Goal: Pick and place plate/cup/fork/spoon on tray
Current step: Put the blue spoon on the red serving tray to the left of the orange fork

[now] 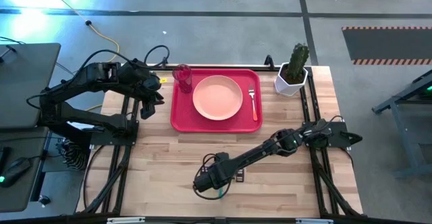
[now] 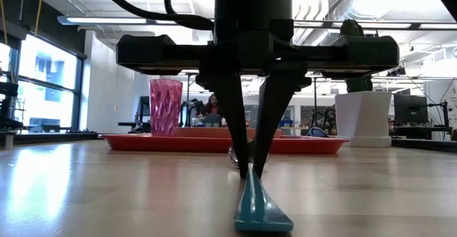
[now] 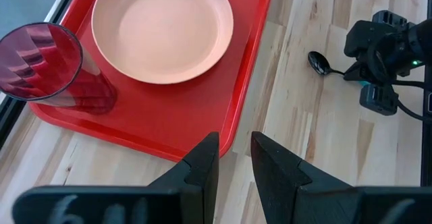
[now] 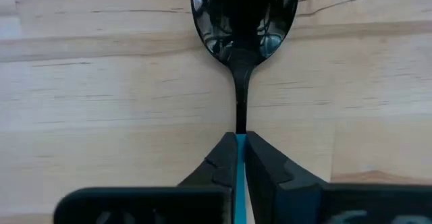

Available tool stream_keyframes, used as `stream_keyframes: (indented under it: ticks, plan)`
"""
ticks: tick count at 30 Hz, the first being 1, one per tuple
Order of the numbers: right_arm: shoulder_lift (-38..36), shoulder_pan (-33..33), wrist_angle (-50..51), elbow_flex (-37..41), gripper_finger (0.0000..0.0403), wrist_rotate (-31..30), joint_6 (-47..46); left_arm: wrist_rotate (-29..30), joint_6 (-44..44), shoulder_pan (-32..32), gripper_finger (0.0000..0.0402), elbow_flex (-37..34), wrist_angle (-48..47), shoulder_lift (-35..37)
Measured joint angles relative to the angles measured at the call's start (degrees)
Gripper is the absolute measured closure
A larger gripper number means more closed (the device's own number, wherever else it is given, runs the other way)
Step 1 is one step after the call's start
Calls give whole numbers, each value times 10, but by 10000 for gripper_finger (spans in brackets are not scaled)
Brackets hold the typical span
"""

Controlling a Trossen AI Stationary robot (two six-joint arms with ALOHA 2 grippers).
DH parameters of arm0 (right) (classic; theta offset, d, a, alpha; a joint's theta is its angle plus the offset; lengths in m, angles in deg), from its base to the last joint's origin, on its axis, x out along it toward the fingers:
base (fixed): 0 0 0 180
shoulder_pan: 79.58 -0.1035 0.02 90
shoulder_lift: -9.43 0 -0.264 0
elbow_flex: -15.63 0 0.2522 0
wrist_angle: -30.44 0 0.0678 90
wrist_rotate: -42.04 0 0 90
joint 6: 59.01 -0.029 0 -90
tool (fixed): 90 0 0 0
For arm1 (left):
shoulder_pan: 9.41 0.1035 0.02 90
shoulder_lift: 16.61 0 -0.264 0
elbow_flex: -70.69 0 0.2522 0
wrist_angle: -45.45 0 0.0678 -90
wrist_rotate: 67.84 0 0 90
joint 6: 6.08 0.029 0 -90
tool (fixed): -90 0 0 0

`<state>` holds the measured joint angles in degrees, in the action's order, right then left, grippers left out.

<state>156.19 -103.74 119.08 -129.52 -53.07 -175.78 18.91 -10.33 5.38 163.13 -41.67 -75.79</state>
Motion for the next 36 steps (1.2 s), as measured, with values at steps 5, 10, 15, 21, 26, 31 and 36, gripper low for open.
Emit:
stream_keyframes:
  ticks: [5, 10, 15, 21, 26, 31, 36]
  plan:
    - [2, -6, 8, -9, 399, -13, 2, 0, 5, 0, 326, 0, 0, 0]
    - [6, -13, 37, -34, 401, -43, 2, 0, 7, 0, 326, 0, 0, 0]
    - [-9, -13, 51, -35, 402, -68, 2, 0, 13, 0, 325, 0, -1, 0]
    - [-29, -13, 84, -35, 402, -102, 24, 0, 15, 0, 325, 0, 0, 0]
    - [-53, -12, 136, -35, 402, -135, 33, 0, 15, 0, 325, 0, 0, 0]
    - [-83, -7, 149, -35, 402, -181, 75, 0, 15, 0, 326, 0, 0, 0]
    - [-115, 21, 151, -35, 403, -227, 154, 0, 15, 0, 326, 0, 0, 0]
